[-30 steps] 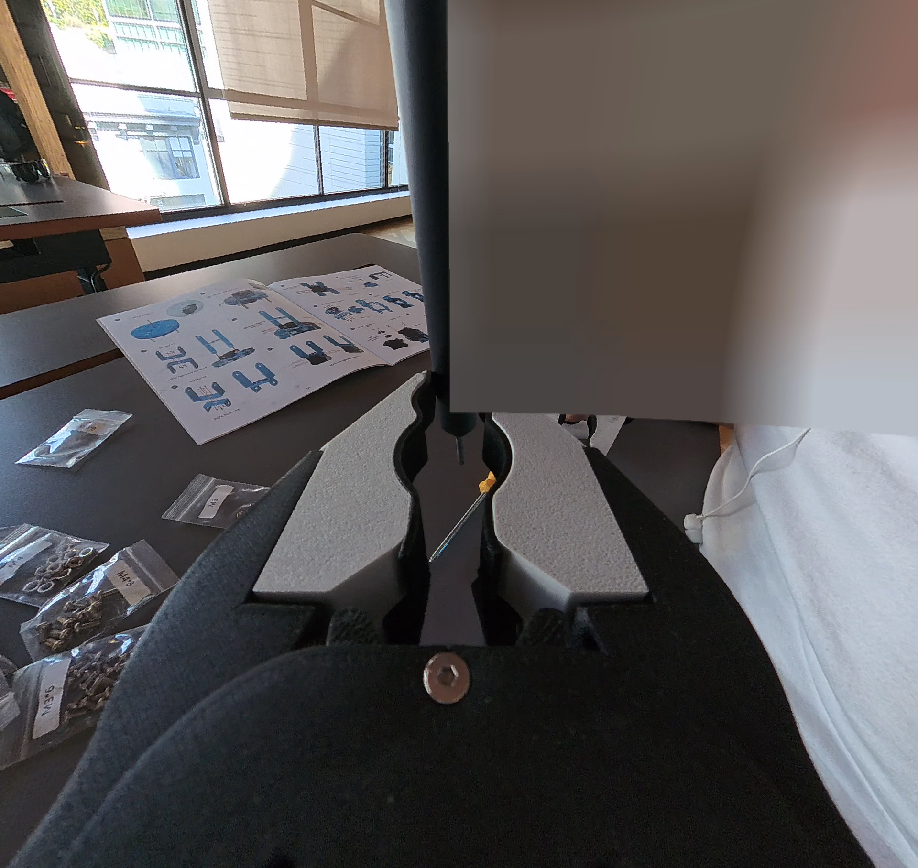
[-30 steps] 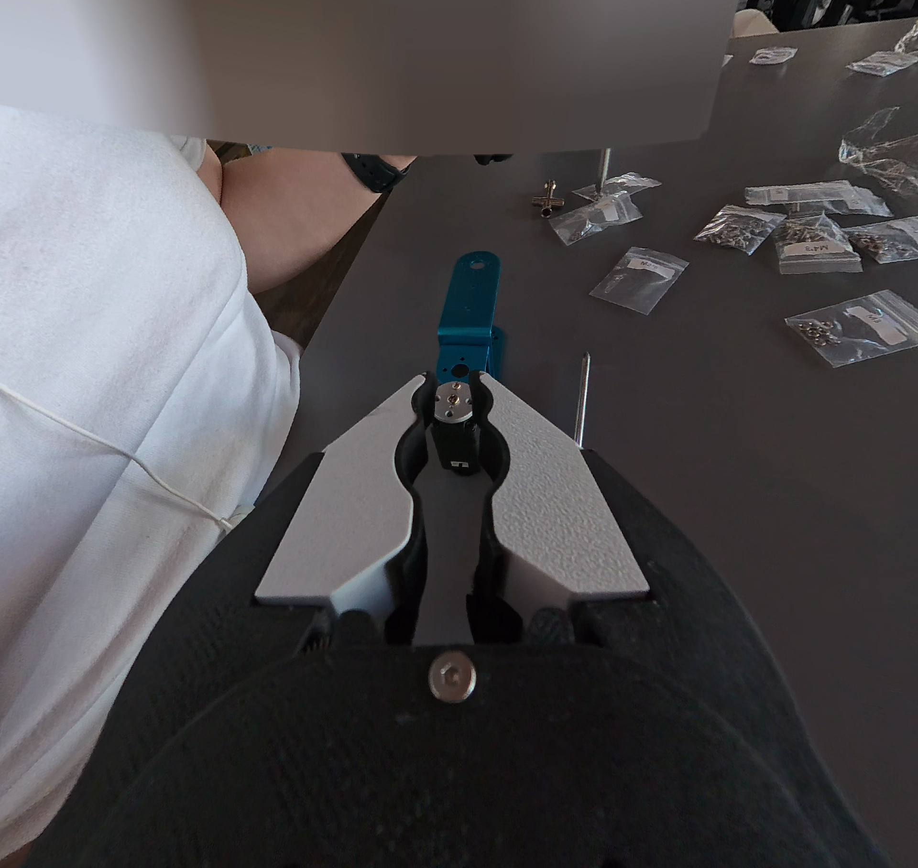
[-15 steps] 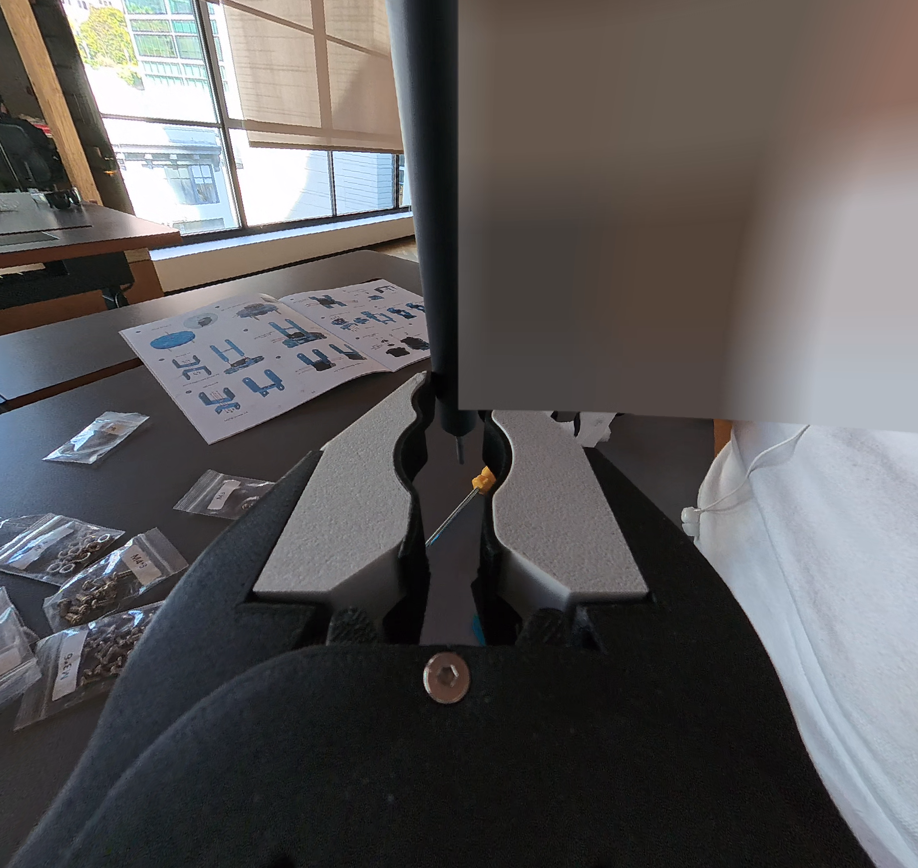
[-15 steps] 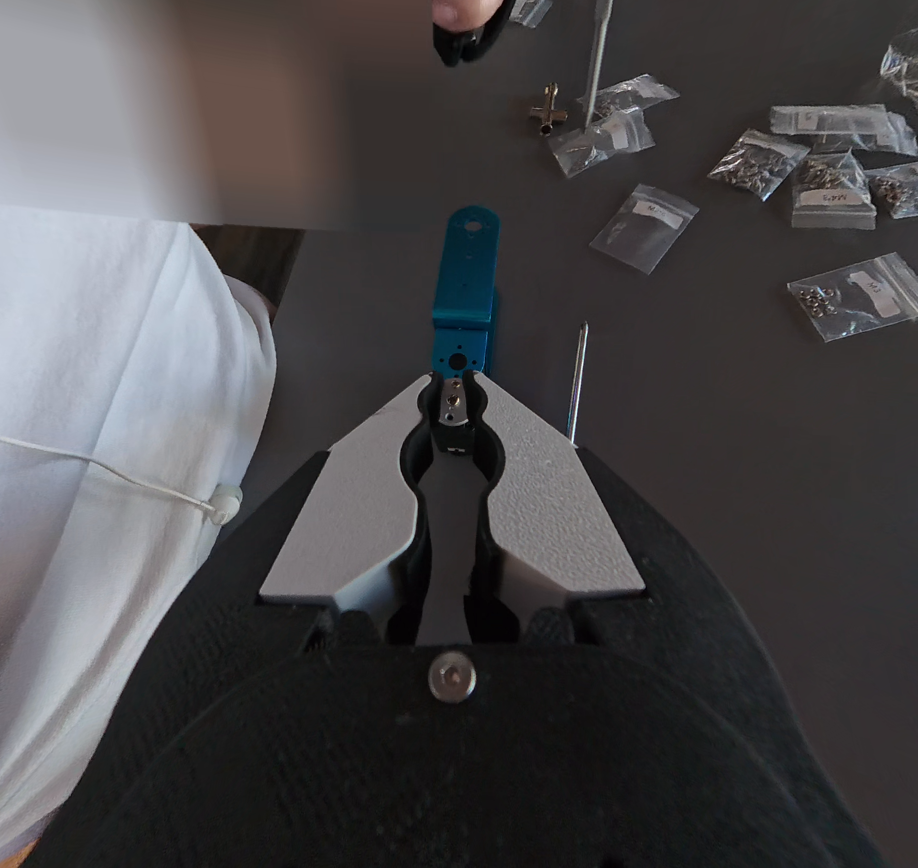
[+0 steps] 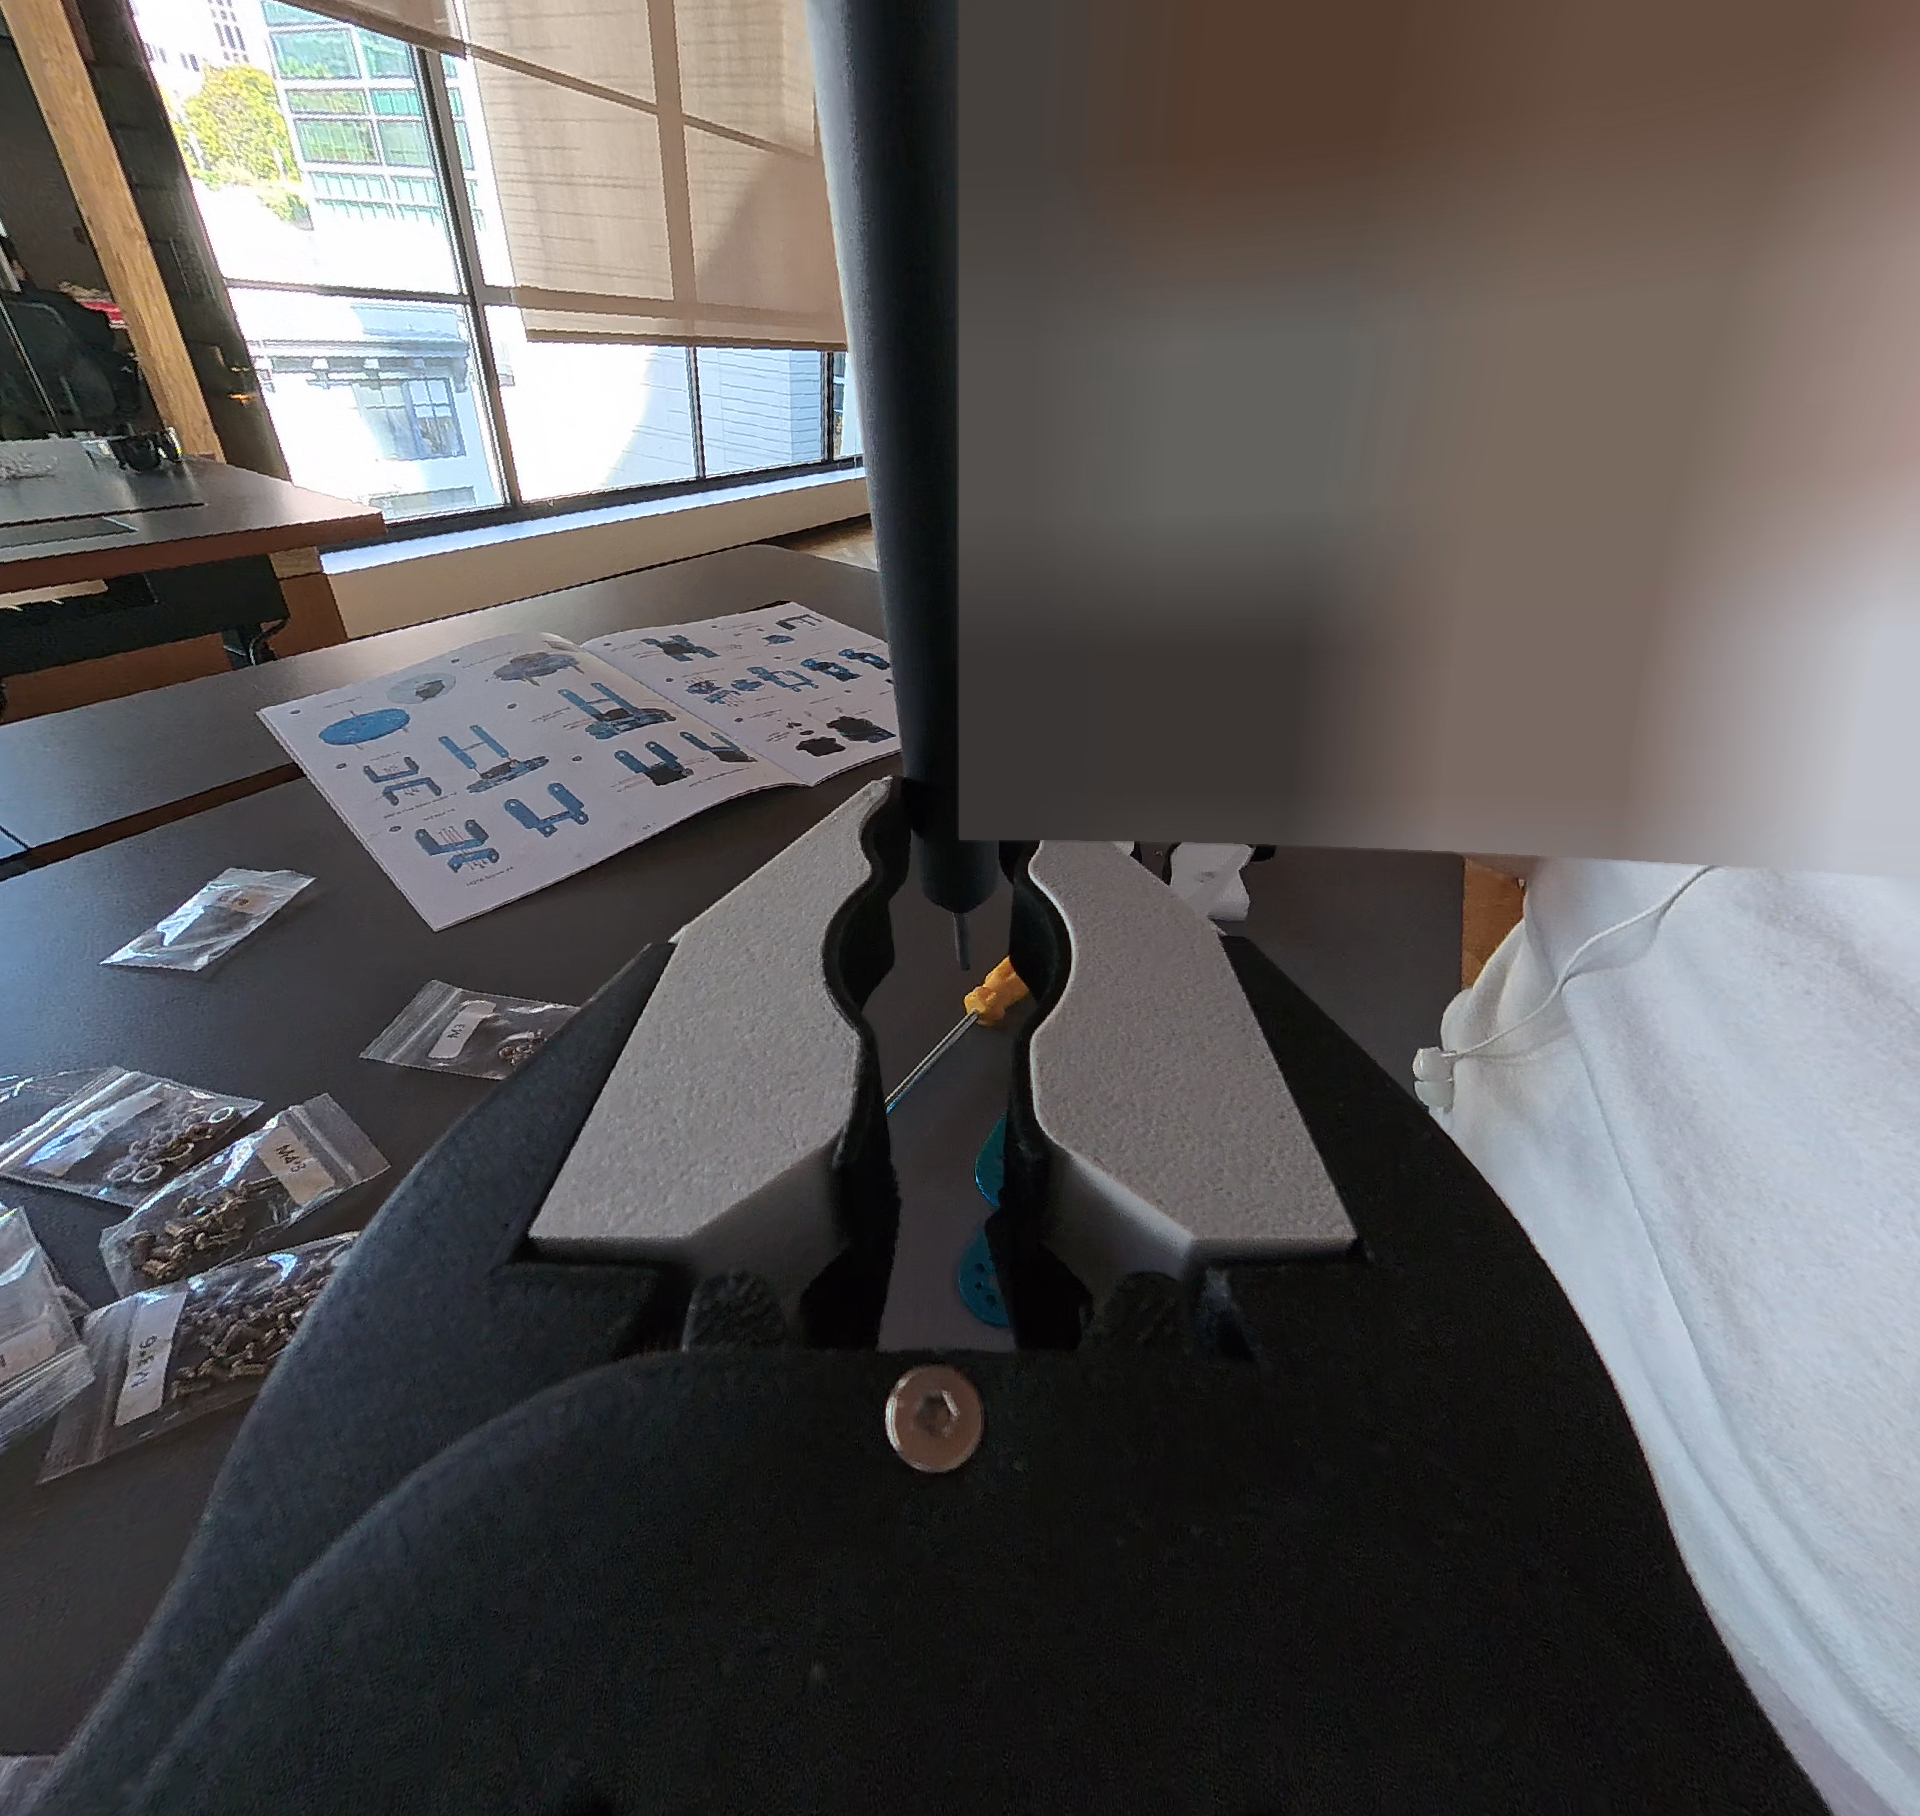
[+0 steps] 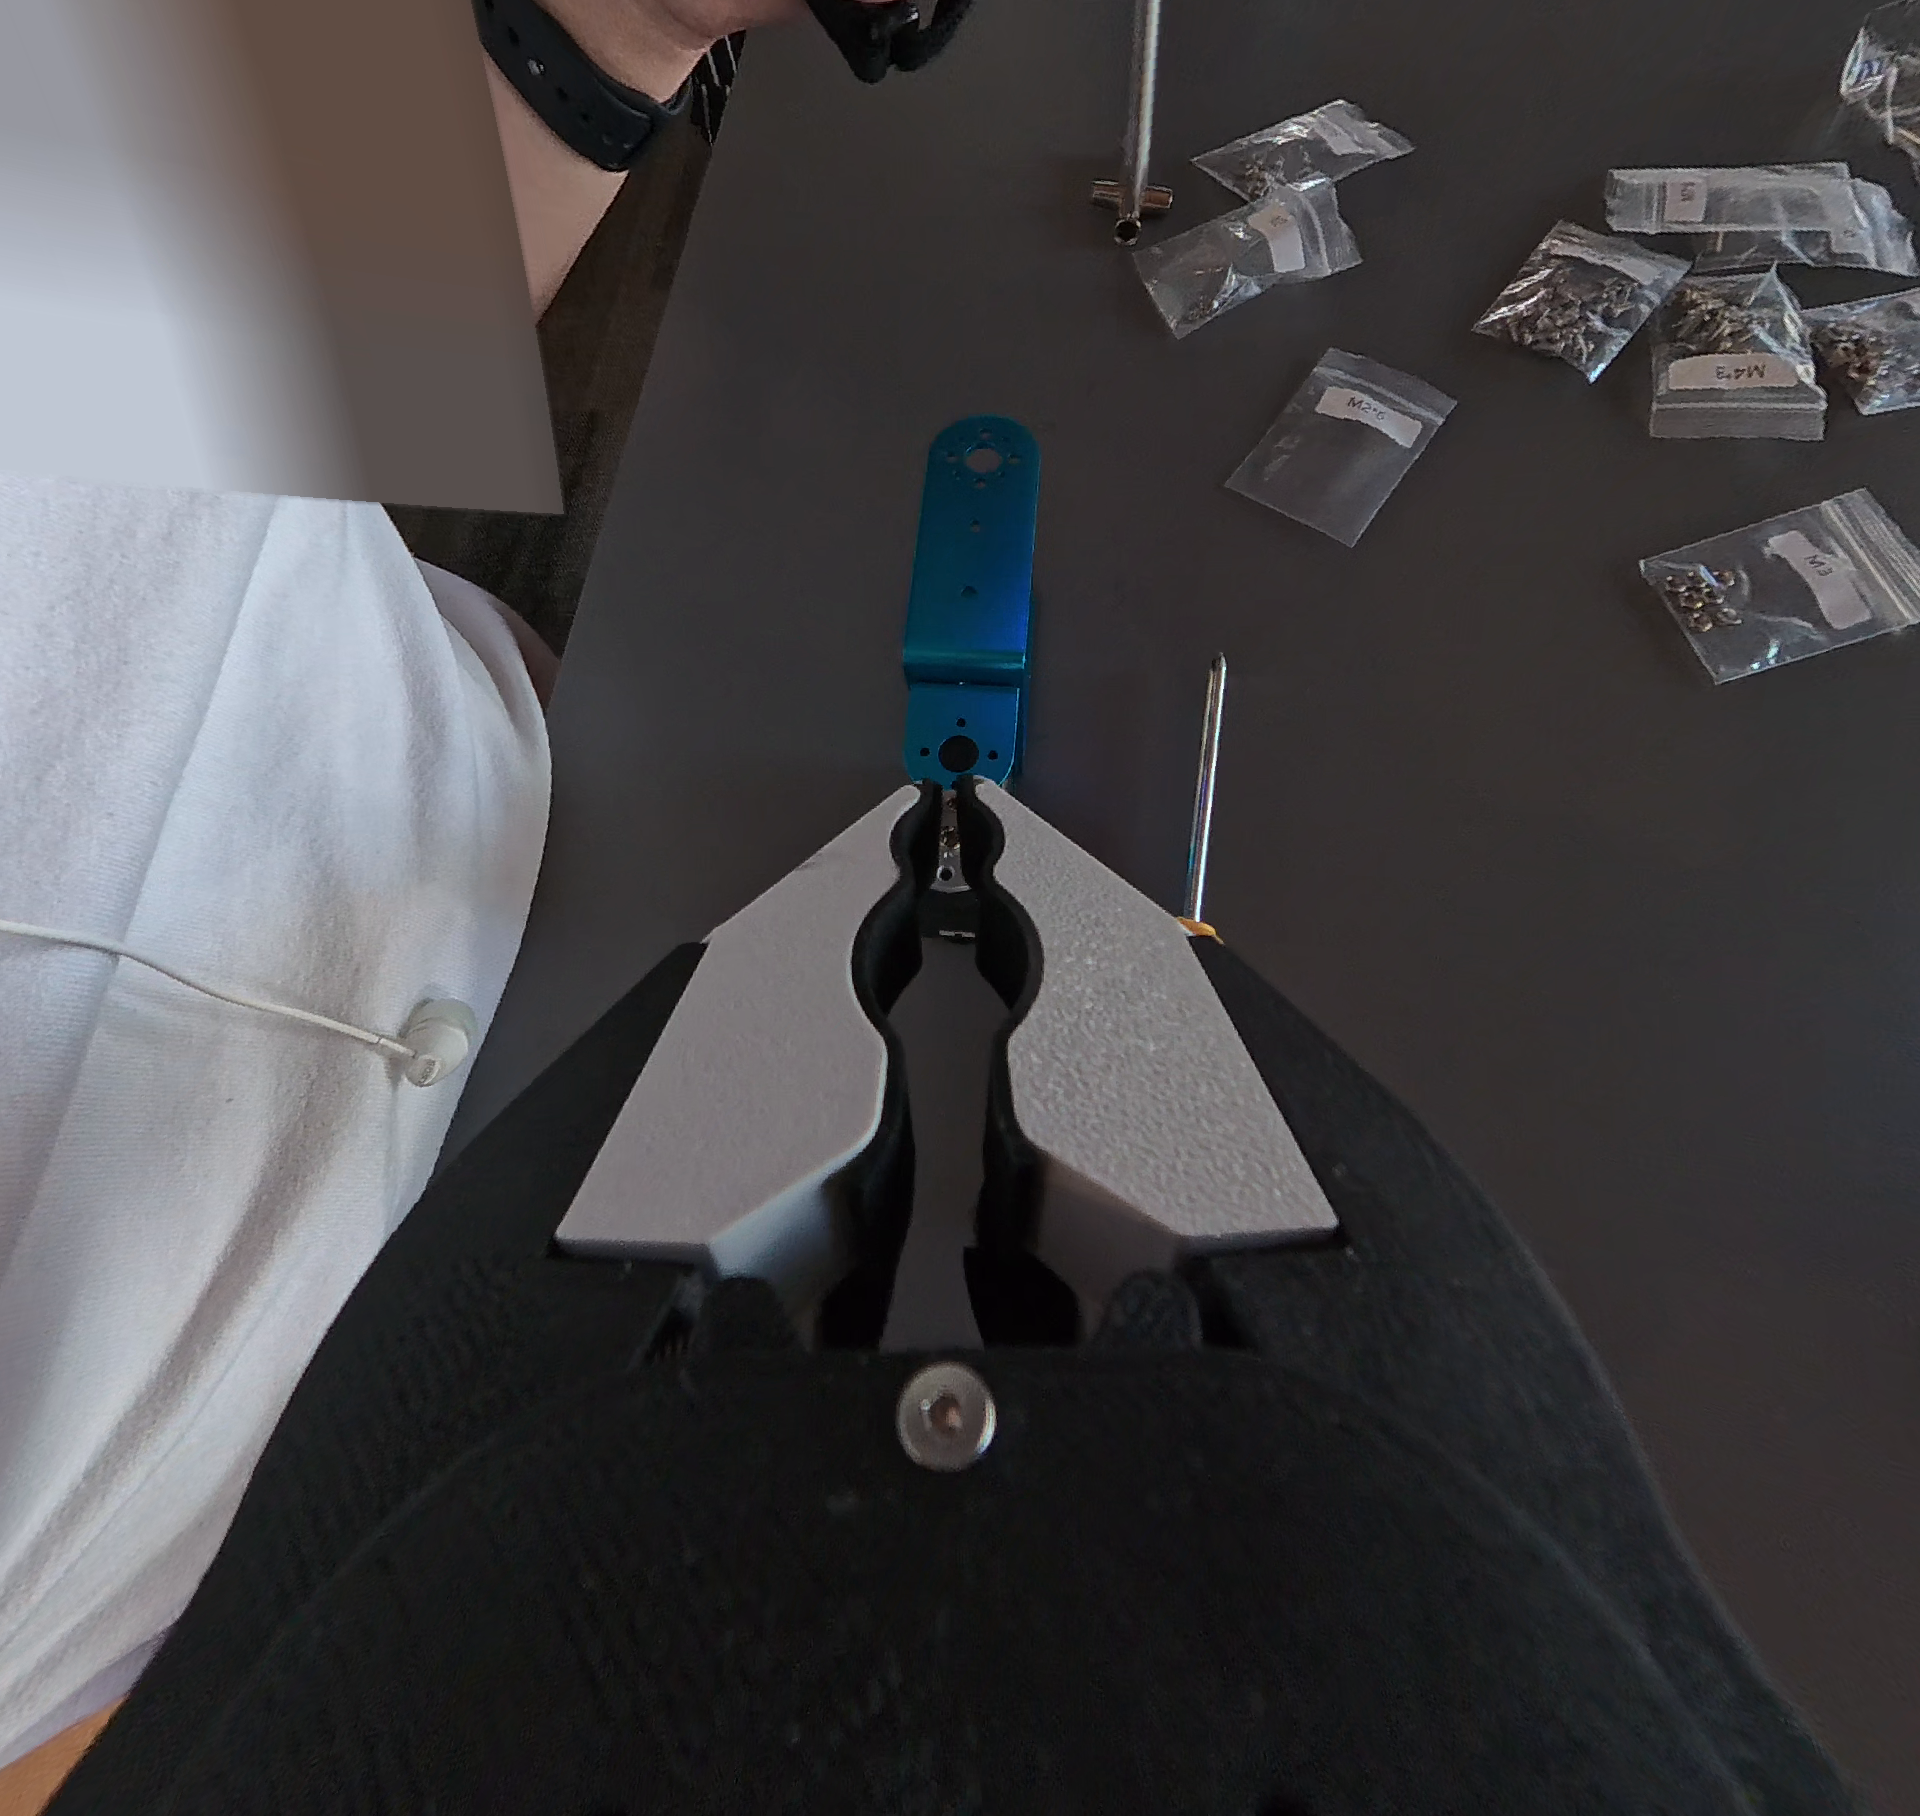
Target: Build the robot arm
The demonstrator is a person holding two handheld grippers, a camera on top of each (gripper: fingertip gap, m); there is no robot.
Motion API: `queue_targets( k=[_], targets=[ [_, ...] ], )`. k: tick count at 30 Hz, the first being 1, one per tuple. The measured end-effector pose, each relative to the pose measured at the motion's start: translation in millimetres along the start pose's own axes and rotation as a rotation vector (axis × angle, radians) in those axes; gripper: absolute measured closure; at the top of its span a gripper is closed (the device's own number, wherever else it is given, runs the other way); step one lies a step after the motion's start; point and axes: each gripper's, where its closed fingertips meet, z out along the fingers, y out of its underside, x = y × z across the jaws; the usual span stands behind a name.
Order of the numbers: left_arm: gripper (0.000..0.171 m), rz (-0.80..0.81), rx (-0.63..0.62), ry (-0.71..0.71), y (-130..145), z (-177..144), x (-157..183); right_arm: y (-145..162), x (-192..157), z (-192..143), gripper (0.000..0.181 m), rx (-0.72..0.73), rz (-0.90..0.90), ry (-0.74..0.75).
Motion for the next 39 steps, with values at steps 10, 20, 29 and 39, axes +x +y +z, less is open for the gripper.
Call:
queue_targets(
  k=[10, 20, 29, 39],
  targets=[
    [0.156, -0.001, 0.000, 0.010, 1, -2, 3, -15, 1, -8, 0.181, 0.088, 0.042, -0.023],
    [0.157, 0.004, 0.008, 0.006, 0, -6, 5, -9, 6, -18, 0.172, -0.127, -0.086, -0.008],
    [0.156, -0.030, 0.012, 0.028, 4, -1, 16, -7, 8, -12, 0.171, -0.328, -0.219, -0.053],
    [0.156, -0.042, -0.078, 0.148, 19, 53, 38, -79, 27, -53, 0.152, 0.159, 0.039, 0.041]
  ],
)
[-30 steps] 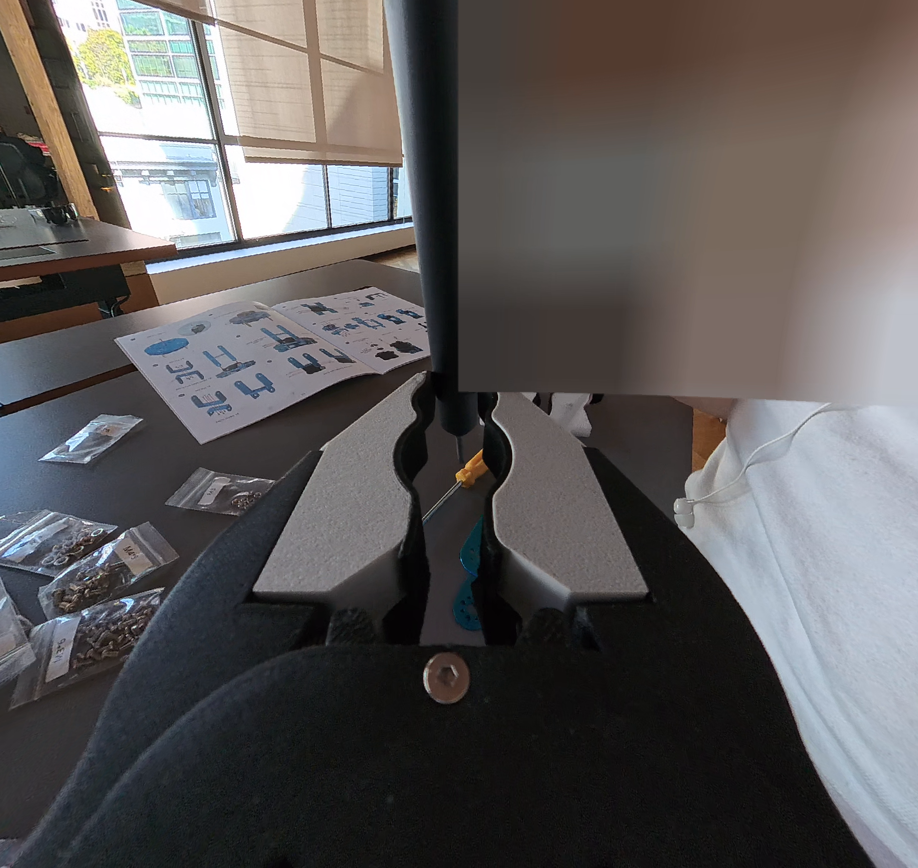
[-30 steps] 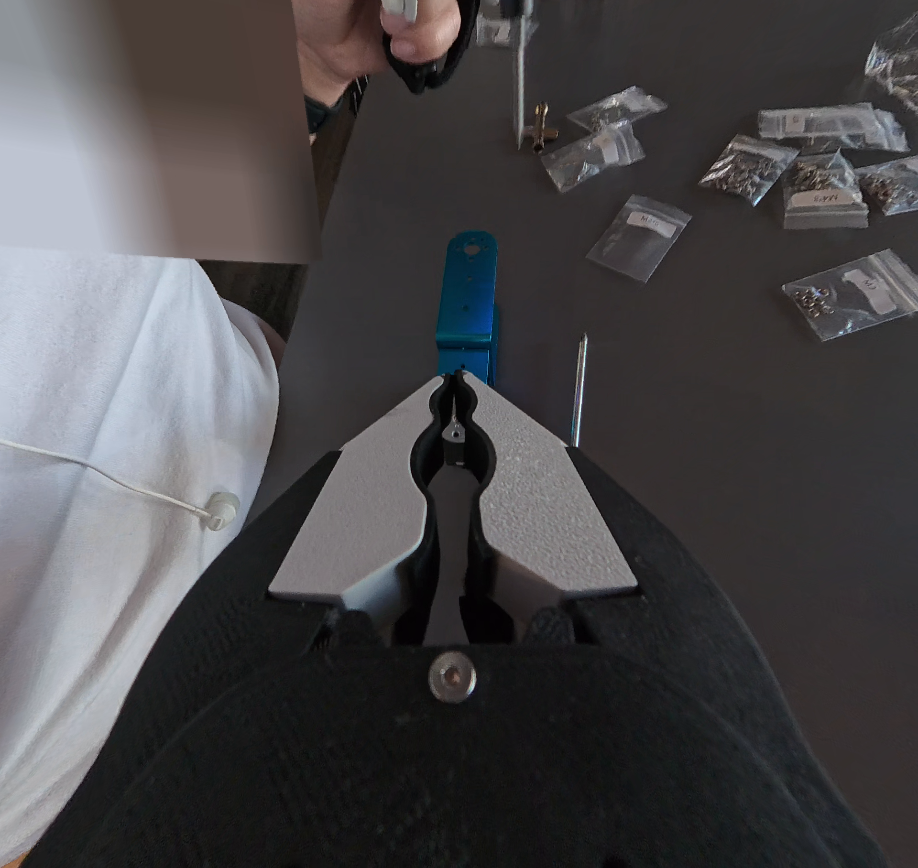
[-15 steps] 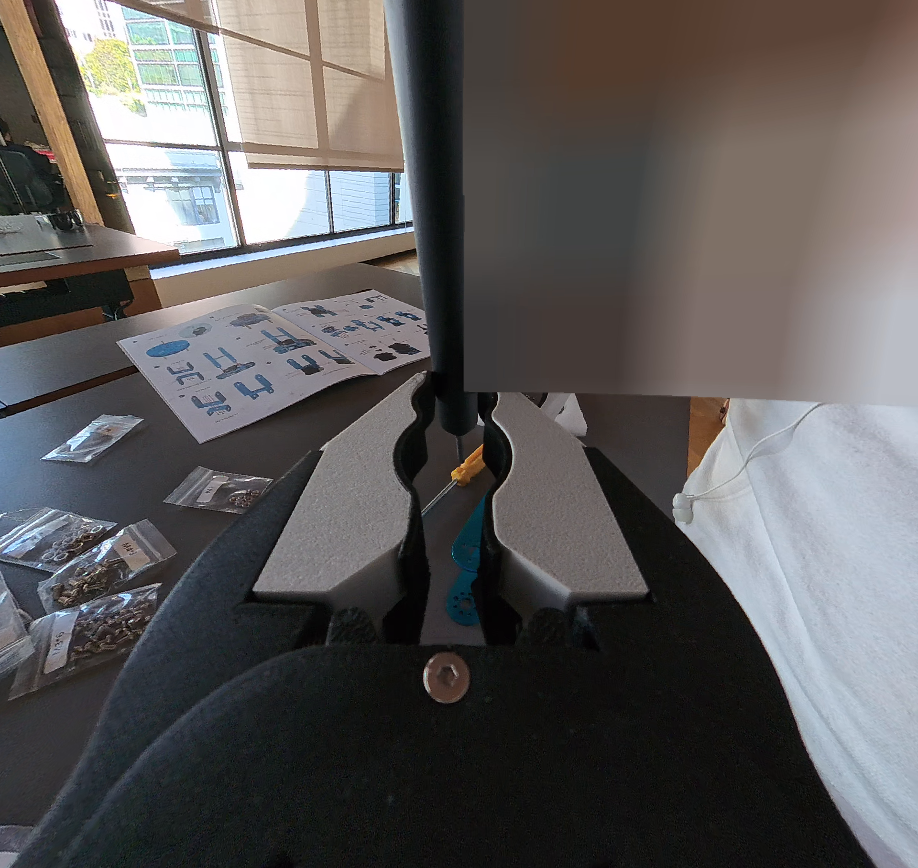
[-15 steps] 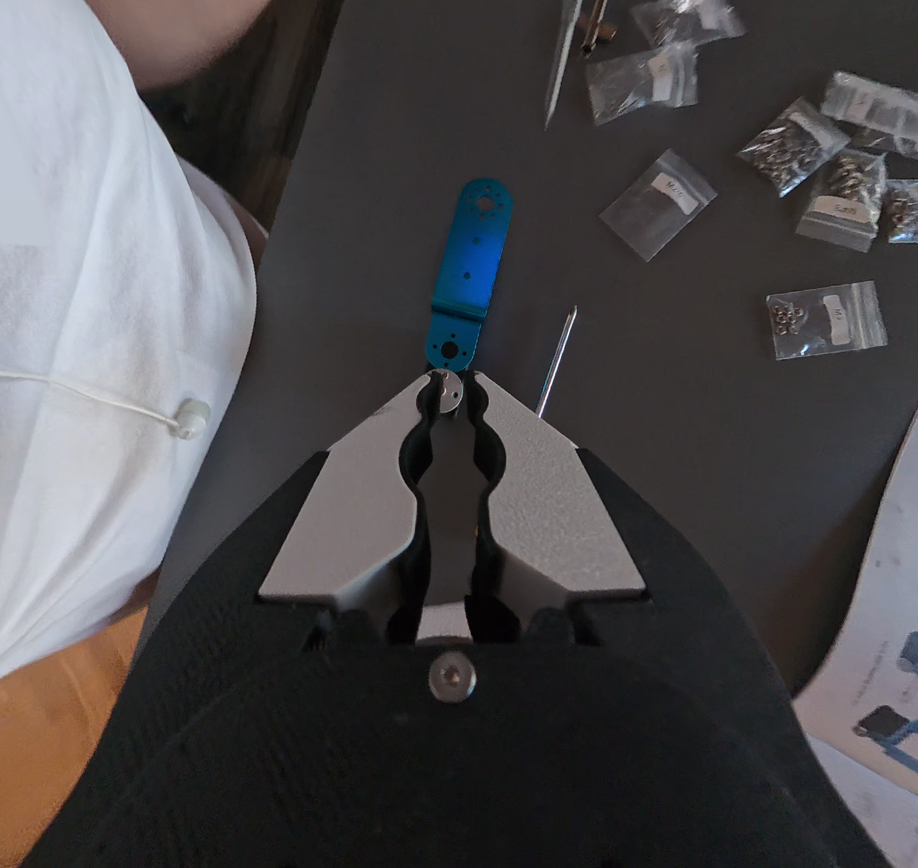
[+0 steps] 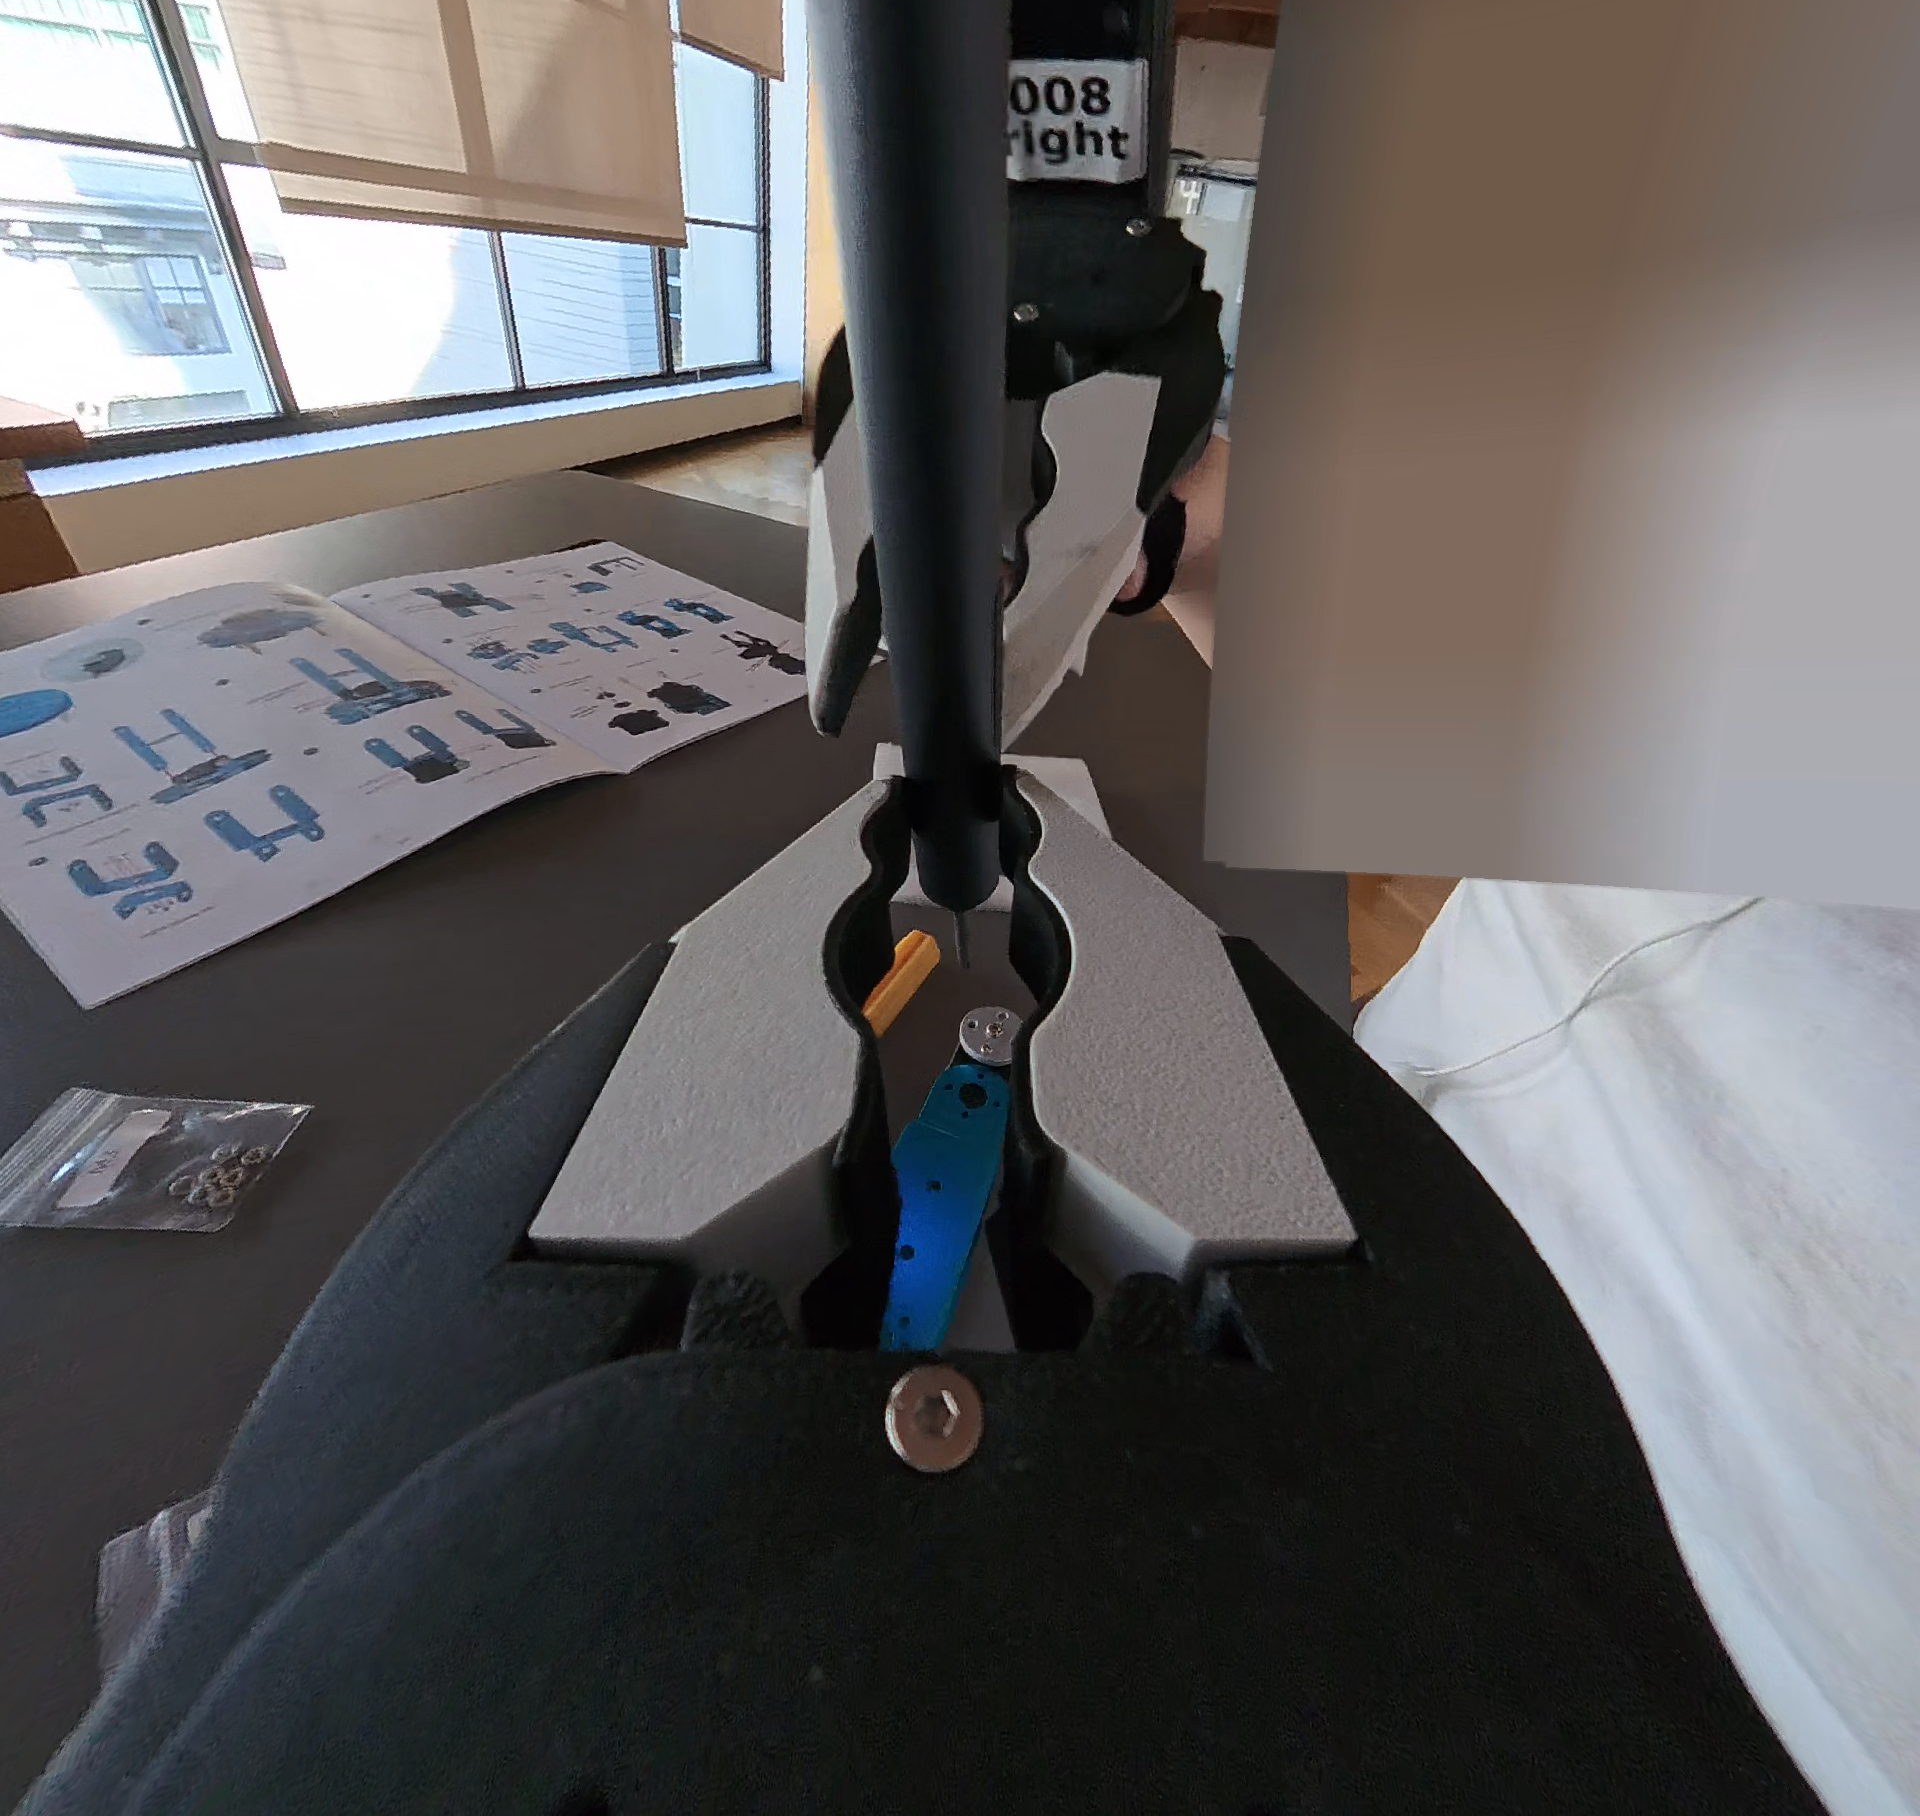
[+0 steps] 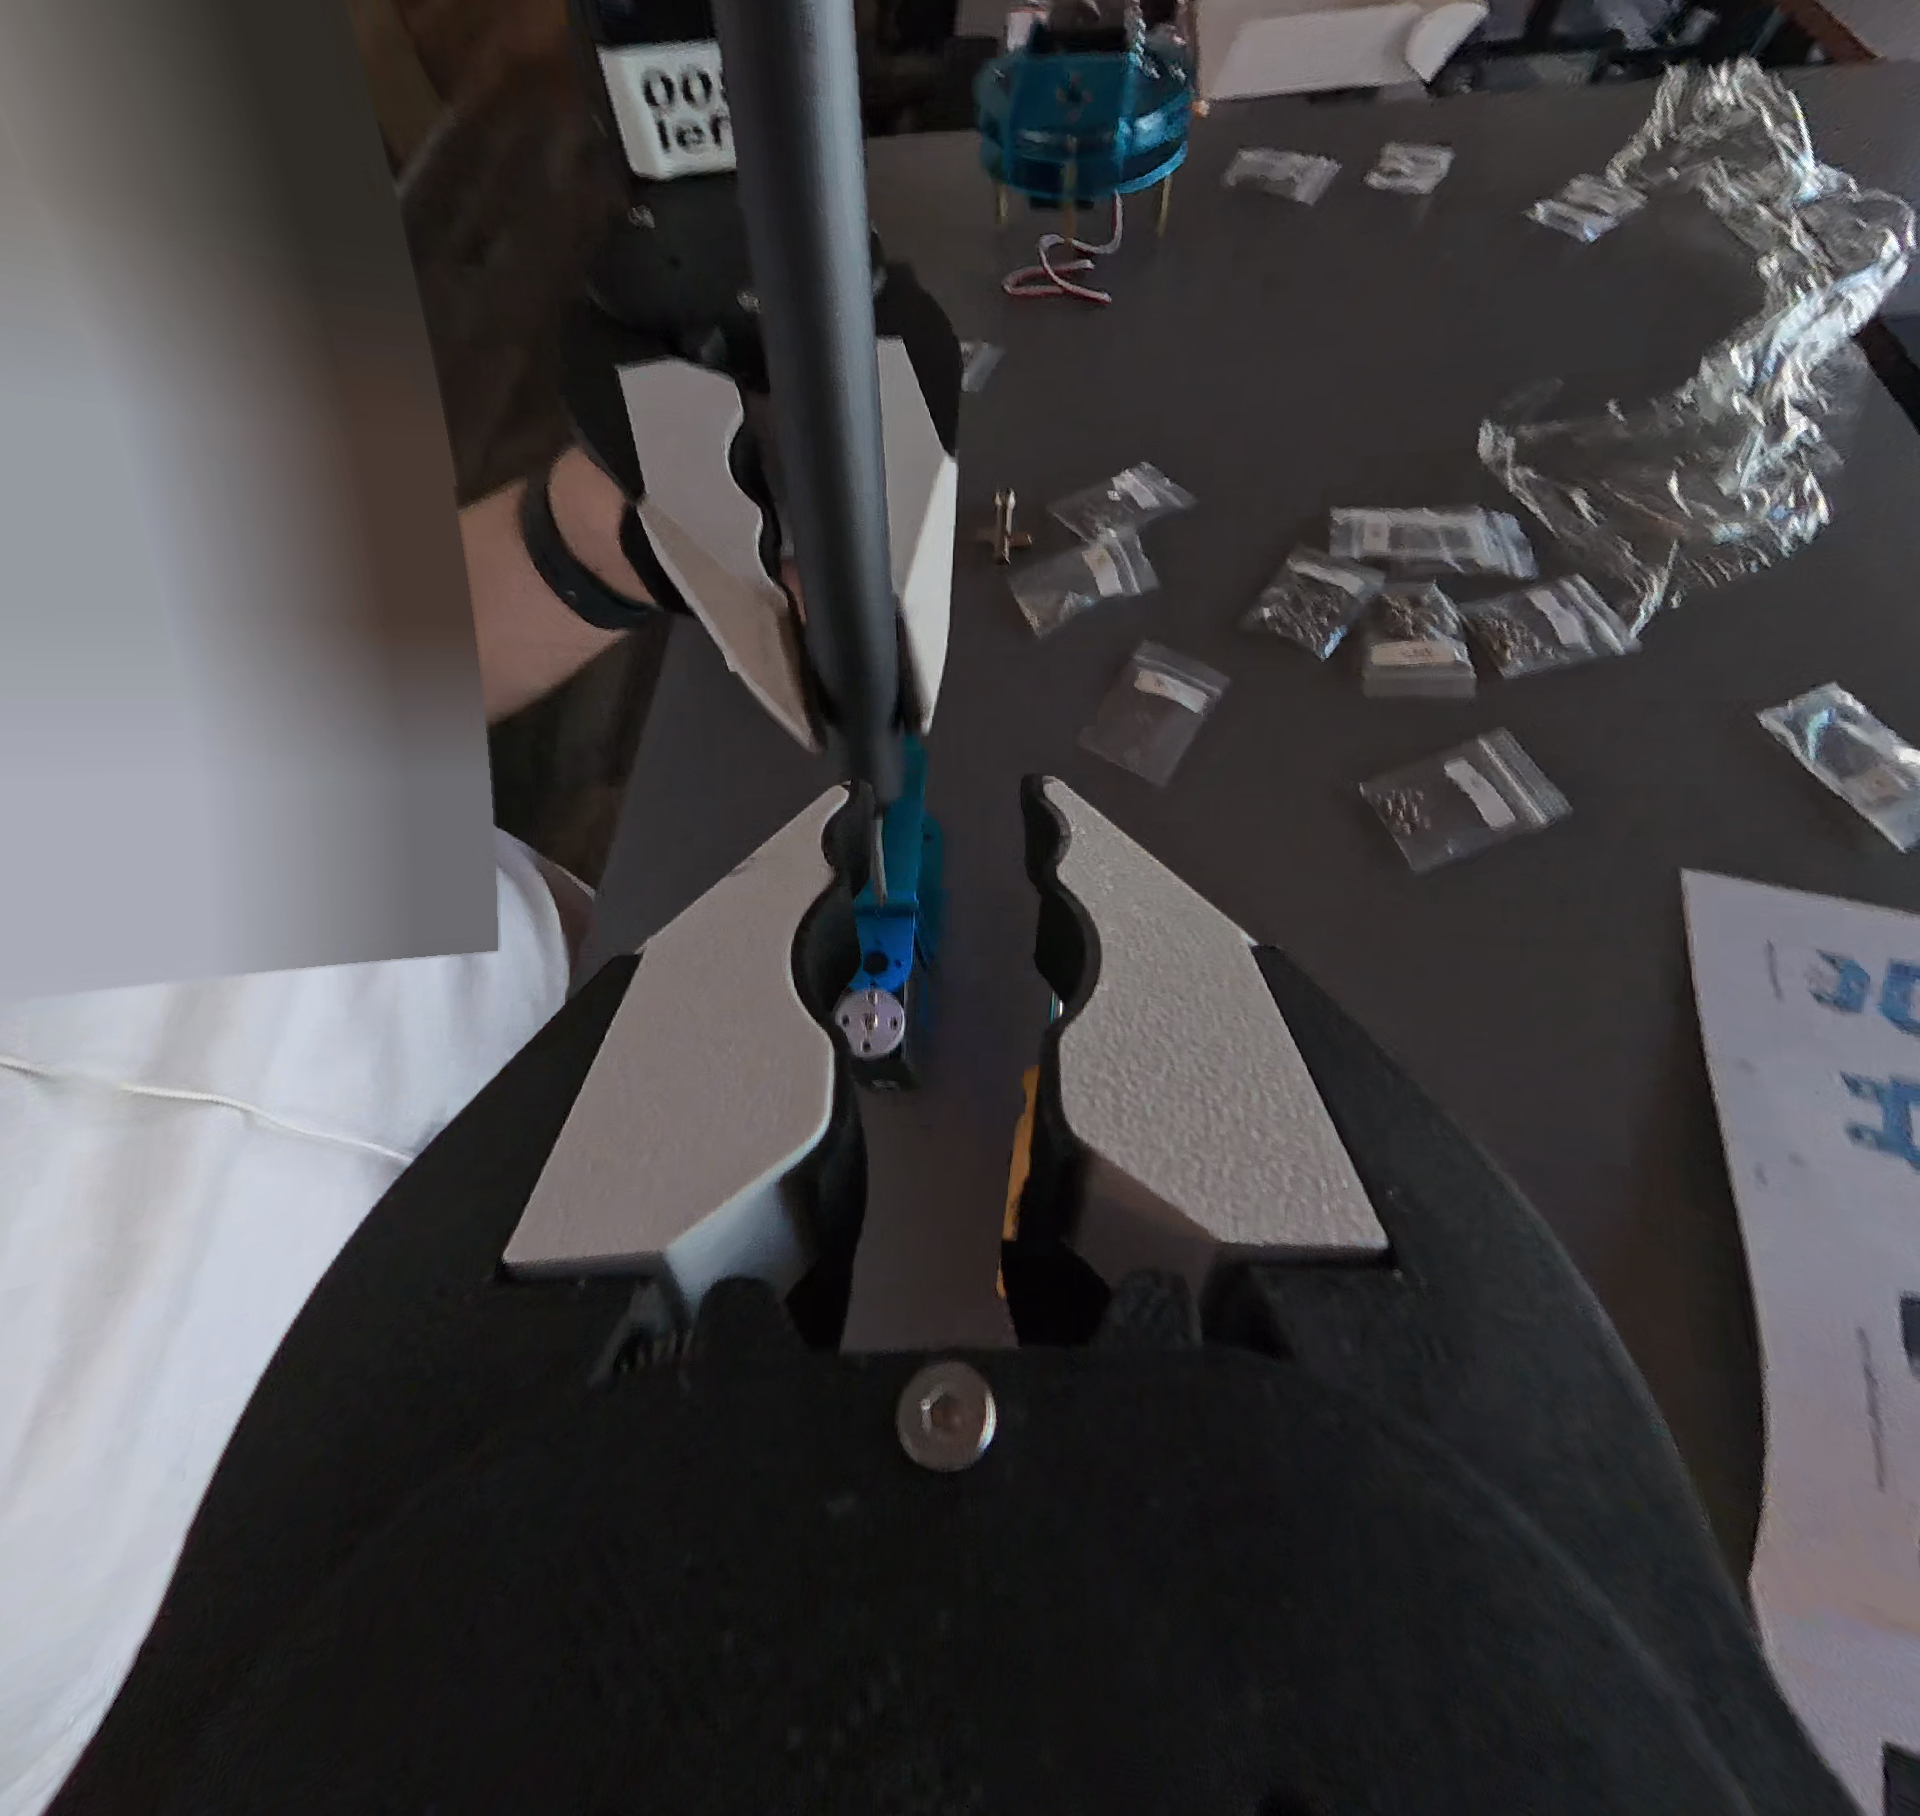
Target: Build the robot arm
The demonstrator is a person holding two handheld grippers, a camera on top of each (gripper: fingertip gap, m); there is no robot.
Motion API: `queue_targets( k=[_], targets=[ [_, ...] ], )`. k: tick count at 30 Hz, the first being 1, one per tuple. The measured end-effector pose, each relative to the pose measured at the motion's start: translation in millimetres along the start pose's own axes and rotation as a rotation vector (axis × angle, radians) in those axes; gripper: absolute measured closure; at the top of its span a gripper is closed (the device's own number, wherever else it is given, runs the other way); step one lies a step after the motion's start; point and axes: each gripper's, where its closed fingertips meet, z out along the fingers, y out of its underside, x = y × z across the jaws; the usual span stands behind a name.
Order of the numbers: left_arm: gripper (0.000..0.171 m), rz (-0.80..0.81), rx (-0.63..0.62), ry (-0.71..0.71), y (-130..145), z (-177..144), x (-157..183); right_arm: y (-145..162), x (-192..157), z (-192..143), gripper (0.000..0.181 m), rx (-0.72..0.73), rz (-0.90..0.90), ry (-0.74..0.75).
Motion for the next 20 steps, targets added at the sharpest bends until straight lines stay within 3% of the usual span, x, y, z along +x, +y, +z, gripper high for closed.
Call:
queue_targets(
  k=[3, 9, 14, 20],
  targets=[
    [0.156, -0.031, -0.034, -0.016, 8, 0, -4, 12, -10, 0, 0.152, 0.034, 0.046, -0.026],
    [0.156, -0.045, -0.098, 0.003, 19, 14, -2, -19, -10, -2, 0.150, 0.168, 0.022, 0.006],
    [0.156, -0.043, -0.149, -0.008, 25, 18, 0, -27, -11, -2, 0.146, 0.181, -0.001, 0.001],
    [0.156, -0.002, -0.220, -0.023, 32, 21, 1, -18, -14, 3, 0.164, 0.170, -0.024, -0.037]
  ],
)
